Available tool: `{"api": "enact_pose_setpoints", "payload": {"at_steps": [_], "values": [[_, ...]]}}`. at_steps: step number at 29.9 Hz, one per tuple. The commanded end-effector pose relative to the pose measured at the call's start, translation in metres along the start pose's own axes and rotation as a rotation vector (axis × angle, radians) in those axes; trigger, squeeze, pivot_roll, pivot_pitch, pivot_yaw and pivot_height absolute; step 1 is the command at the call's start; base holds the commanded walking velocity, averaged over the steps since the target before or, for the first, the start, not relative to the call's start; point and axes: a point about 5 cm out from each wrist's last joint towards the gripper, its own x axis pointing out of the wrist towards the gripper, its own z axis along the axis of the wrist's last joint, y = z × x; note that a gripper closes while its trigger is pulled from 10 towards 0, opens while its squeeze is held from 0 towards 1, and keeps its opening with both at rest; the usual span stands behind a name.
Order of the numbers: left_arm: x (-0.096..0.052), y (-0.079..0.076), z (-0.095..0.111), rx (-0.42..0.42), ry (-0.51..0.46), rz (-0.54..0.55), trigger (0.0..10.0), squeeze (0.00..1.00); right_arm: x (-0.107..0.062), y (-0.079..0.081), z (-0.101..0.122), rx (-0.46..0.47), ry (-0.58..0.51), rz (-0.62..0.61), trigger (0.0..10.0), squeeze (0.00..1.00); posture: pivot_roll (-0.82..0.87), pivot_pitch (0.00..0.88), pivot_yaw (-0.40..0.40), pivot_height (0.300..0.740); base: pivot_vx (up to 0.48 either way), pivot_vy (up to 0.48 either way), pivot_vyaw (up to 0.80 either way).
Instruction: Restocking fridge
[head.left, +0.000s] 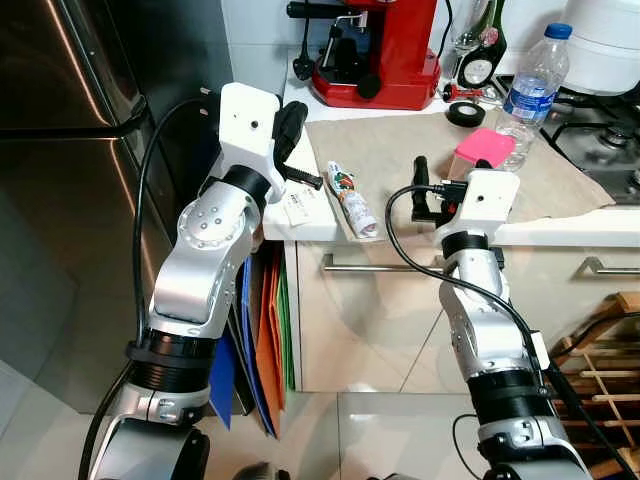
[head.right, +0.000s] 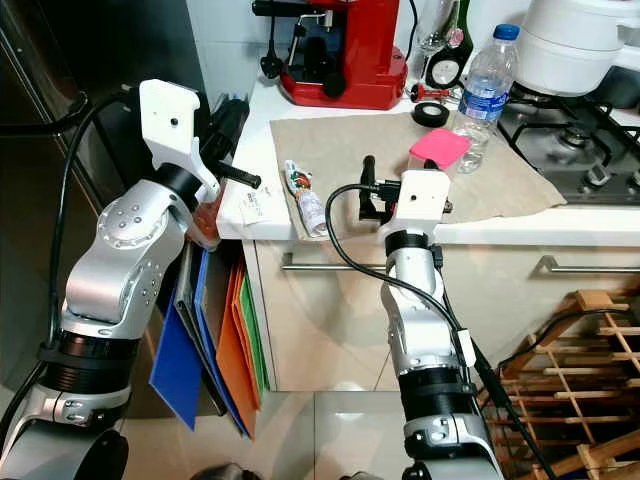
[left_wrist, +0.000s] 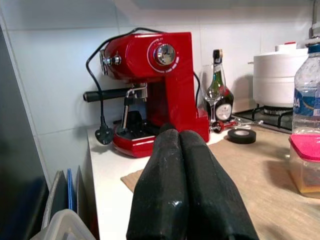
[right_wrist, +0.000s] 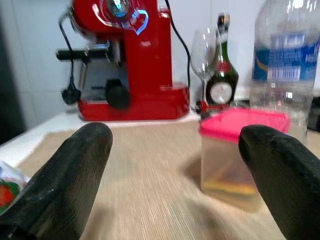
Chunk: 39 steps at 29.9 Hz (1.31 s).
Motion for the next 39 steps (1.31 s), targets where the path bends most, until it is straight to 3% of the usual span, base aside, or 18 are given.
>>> {"api": "enact_pose_setpoints", "payload": {"at_steps": [1,7,16,23,29,30,39], "values": [[0.002,0.004,0.003,-0.001,-0.012,0.006,10.0,0.0,0.005,-0.001,0.004,0.016,-0.004,-0.019,10.0,0.0,0.01,0.0,0.034,0.74,0.0,0.0,0.0],[0.0,0.003,-0.002,-0.027,0.001,-0.021,10.0,0.0,0.005,-0.007,0.003,0.03,0.018,-0.038,10.0,0.0,0.0,0.0,0.033,0.736,0.0,0.24,-0.25],[0.003,-0.003,0.0,0.008,-0.016,-0.052,10.0,0.0,0.002,-0.009,0.002,0.025,0.012,-0.044,10.0,0.0,-0.01,0.0,0.035,0.703,0.0,0.48,-0.46],[0.006,-0.004,-0.002,0.046,0.001,-0.048,10.0,0.0,0.002,-0.012,0.001,0.028,0.014,-0.063,10.0,0.0,-0.01,0.0,0.038,0.674,0.0,0.0,-0.46],[0.005,-0.006,-0.006,0.019,0.013,-0.063,10.0,0.0,0.002,-0.012,0.002,0.004,0.009,-0.065,10.0,0.0,-0.01,0.0,0.04,0.654,0.0,0.0,-0.46],[0.001,-0.007,-0.008,0.036,0.002,-0.083,10.0,1.0,0.001,-0.012,0.003,-0.005,-0.003,-0.066,10.0,0.0,-0.01,0.0,0.041,0.65,0.0,0.0,0.0],[-0.009,-0.023,-0.014,0.055,0.026,-0.184,10.0,1.0,0.0,-0.012,0.006,-0.036,-0.032,-0.059,10.0,0.0,0.0,0.0,0.039,0.65,0.0,0.0,0.0]]}}
